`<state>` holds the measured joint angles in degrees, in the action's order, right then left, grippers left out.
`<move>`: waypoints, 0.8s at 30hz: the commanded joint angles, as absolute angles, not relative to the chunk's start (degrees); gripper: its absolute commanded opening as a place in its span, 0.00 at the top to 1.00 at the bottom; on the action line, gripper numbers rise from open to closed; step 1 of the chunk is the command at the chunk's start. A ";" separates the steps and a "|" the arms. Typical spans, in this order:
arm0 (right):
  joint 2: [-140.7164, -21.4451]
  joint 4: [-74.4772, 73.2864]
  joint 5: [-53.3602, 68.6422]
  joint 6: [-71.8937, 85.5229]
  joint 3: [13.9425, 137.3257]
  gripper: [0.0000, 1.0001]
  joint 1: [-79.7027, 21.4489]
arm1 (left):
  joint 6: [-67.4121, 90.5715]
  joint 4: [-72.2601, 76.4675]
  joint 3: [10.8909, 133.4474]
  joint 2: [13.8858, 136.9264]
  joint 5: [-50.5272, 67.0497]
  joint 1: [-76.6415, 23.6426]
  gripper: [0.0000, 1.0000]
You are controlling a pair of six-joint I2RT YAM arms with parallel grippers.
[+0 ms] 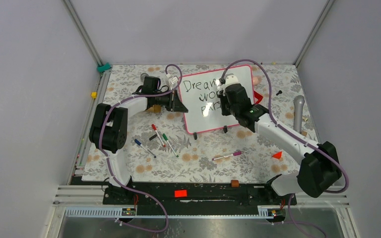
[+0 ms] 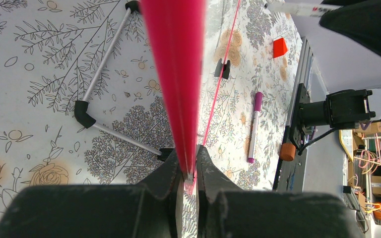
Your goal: Write a sentence on the whiteboard
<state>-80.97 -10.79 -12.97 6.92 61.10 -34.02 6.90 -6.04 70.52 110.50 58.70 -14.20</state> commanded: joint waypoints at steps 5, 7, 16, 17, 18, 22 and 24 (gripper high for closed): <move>-81.08 -10.08 -17.04 7.32 63.10 1.00 -31.71 | 1.23 -15.90 67.34 116.02 43.52 -17.03 1.00; -81.86 -10.16 -17.30 7.37 63.63 1.00 -31.33 | 1.32 -15.89 67.36 116.05 43.47 -17.01 1.00; -83.83 -9.55 -17.01 7.74 64.29 1.00 -31.03 | 1.23 -15.82 67.36 116.07 43.60 -17.04 1.00; -84.03 -9.43 -16.99 7.76 64.33 1.00 -31.03 | 1.23 -15.89 67.28 116.03 43.66 -17.02 1.00; -84.28 -9.33 -17.03 7.87 64.48 1.00 -31.03 | 1.23 -15.89 67.29 116.04 43.70 -17.02 1.00; -85.25 -9.06 -17.20 7.86 65.26 1.00 -31.02 | 1.11 -15.91 67.24 115.99 43.86 -17.03 1.00; -85.70 -9.04 -17.37 7.89 65.69 1.00 -30.95 | 1.14 -15.90 67.24 116.02 43.89 -17.02 1.00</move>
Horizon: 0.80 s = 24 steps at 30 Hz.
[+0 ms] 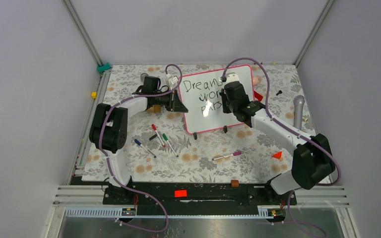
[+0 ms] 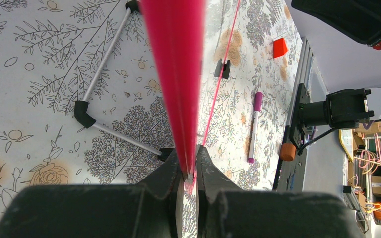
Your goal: Write a sentence on the whiteboard
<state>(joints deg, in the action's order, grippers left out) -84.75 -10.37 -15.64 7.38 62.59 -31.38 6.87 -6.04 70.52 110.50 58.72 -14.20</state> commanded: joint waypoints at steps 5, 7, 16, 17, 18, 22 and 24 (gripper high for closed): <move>-86.83 -9.09 -17.91 7.89 65.72 1.00 -30.94 | 1.15 -15.90 67.27 116.02 43.94 -17.04 1.00; -87.00 -8.99 -17.85 8.05 65.01 1.00 -30.91 | 1.14 -15.91 67.28 116.03 44.01 -17.05 1.00; -84.67 -9.12 -16.97 8.92 60.45 1.00 -30.91 | 1.23 -15.88 67.37 116.14 43.78 -17.05 1.00; -84.32 -9.14 -16.96 9.08 59.99 1.00 -30.93 | 1.23 -15.90 67.33 116.17 43.77 -17.05 1.00; -84.15 -9.28 -16.83 9.14 59.68 1.00 -30.93 | 1.19 -15.87 67.32 116.13 43.85 -17.01 1.00; -83.57 -10.00 -16.40 9.55 58.86 1.00 -30.93 | 1.23 -15.88 67.42 116.15 43.72 -17.00 1.00; -83.34 -9.98 -16.51 9.66 58.27 1.00 -30.94 | 1.23 -15.94 67.33 116.12 43.74 -17.05 1.00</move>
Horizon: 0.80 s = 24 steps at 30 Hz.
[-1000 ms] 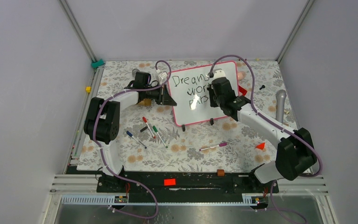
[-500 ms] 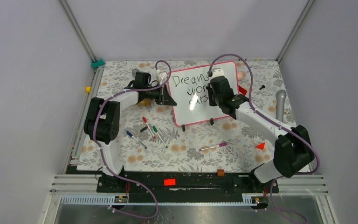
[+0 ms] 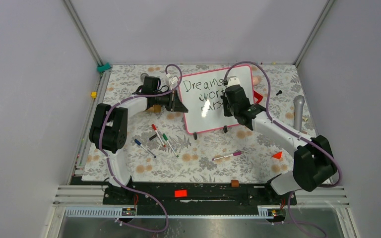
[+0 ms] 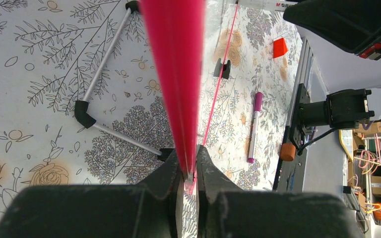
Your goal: Write a sentence on the whiteboard
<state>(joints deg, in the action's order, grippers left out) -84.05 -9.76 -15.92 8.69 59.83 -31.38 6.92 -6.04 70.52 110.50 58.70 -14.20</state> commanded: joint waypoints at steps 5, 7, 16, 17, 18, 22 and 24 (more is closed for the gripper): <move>-83.38 -10.46 -18.02 9.13 58.15 1.00 -30.90 | 1.21 -15.89 67.37 116.06 43.71 -17.05 1.00; -83.64 -11.01 -19.44 8.85 58.79 1.00 -30.93 | 1.23 -15.87 67.33 116.03 43.66 -17.03 1.00; -85.83 -11.07 -20.89 7.77 63.02 1.00 -30.32 | 1.23 -15.91 67.33 116.04 43.73 -17.05 1.00; -86.19 -10.95 -20.73 7.71 63.48 1.00 -30.32 | 1.19 -15.91 67.25 116.08 43.75 -17.01 1.00; -86.40 -10.92 -20.74 7.72 63.91 1.00 -30.23 | 1.22 -15.91 67.24 116.10 43.71 -17.02 1.00; -87.39 -10.96 -20.49 7.70 65.71 1.00 -29.85 | 1.23 -15.91 67.30 116.07 43.73 -17.04 1.00; -87.93 -11.05 -20.40 7.63 66.56 1.00 -29.67 | 1.23 -15.91 67.31 116.08 43.70 -17.02 1.00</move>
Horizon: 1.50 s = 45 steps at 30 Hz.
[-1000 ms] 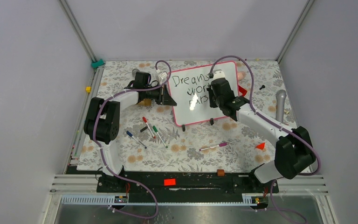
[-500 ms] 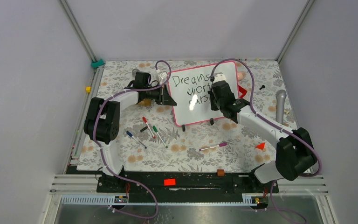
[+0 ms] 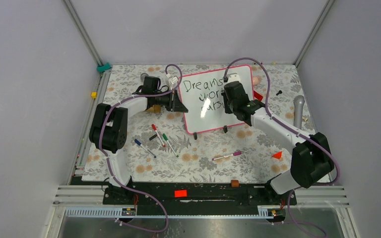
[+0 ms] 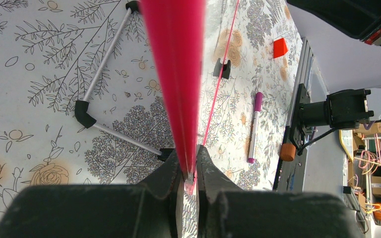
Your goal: Write a sentence on the whiteboard
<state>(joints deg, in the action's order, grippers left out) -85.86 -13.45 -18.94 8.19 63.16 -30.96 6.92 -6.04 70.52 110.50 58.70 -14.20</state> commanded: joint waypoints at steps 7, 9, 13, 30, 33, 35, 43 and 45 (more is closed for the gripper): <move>-88.67 -11.07 -19.79 7.71 67.52 1.00 -29.27 | 1.23 -15.86 67.35 116.08 43.62 -17.01 1.00; -88.37 -10.99 -19.56 7.73 66.91 1.00 -29.26 | 1.21 -15.90 67.37 116.07 43.62 -17.05 1.00; -86.91 -11.04 -19.13 8.40 64.17 1.00 -29.26 | 1.24 -15.91 67.37 116.07 43.52 -17.03 1.00; -83.49 -12.12 -18.63 8.79 61.40 1.00 -29.27 | 1.32 -15.86 67.39 116.07 43.64 -17.03 1.00; -81.29 -11.59 -18.28 8.54 61.70 1.00 -29.27 | 1.32 -15.91 67.28 116.00 43.58 -17.01 1.00; -80.19 -11.28 -18.51 8.01 61.82 1.00 -29.27 | 1.32 -15.86 67.32 116.05 43.51 -17.02 1.00; -80.84 -10.84 -19.30 7.04 63.31 1.00 -28.88 | 1.33 -15.88 67.41 116.11 43.64 -17.05 1.00; -81.50 -10.55 -19.24 7.01 63.98 1.00 -28.59 | 1.32 -15.87 67.34 116.11 43.70 -17.04 1.00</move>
